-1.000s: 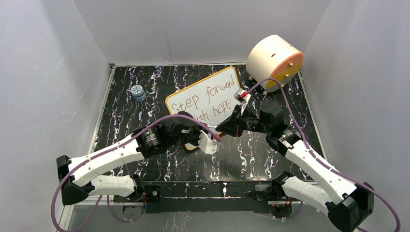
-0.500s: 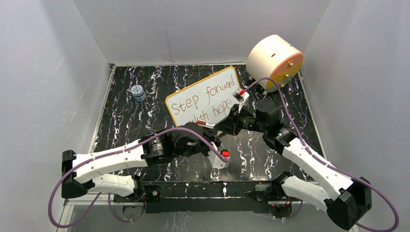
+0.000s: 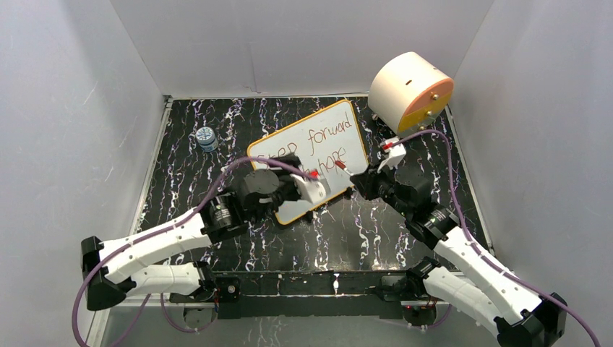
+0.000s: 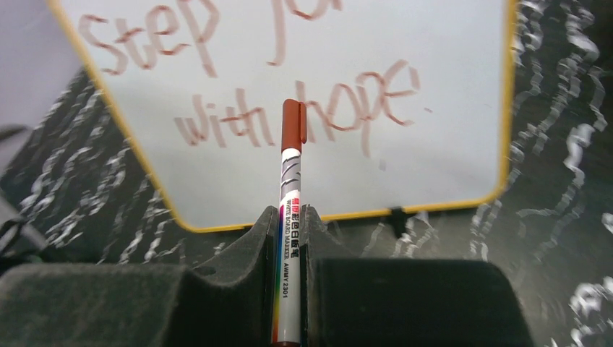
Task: Write a sentence on the whiteboard
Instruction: Place the whiteboard marker at the center of the board.
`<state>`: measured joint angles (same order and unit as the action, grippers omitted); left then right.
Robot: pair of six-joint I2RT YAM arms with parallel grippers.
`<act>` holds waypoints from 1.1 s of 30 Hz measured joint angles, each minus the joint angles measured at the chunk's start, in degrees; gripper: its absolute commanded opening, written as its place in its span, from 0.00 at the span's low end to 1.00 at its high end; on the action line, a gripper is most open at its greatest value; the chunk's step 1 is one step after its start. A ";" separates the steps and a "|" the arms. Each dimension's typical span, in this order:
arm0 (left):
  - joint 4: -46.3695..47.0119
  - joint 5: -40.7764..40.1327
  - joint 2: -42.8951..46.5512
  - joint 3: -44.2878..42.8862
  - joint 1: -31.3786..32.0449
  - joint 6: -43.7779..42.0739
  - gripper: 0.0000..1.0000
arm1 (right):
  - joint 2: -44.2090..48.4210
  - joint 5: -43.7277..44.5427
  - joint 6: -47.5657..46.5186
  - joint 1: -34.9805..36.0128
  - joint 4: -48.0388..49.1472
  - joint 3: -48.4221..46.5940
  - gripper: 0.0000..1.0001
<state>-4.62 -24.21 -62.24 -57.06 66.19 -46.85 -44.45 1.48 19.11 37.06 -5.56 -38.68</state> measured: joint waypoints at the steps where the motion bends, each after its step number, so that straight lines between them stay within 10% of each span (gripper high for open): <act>1: 0.85 -0.57 0.35 0.02 -1.77 2.21 0.66 | 0.52 2.58 0.00 -0.07 -0.24 1.05 0.00; 6: 6.62 -4.42 2.78 1.88 -8.83 12.07 0.84 | 3.56 14.43 0.68 -0.24 -1.03 7.10 0.00; 20: 8.66 -11.76 13.29 4.20 -29.94 37.81 0.91 | 5.09 35.67 14.05 -0.26 4.66 23.39 0.00; 33: 7.13 1.09 23.15 14.62 -49.81 55.76 0.91 | -2.38 42.32 29.16 -0.28 11.69 30.36 0.05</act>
<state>2.50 -23.11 -39.09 -42.44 16.38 8.91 -46.83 43.79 48.27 36.77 6.13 -8.32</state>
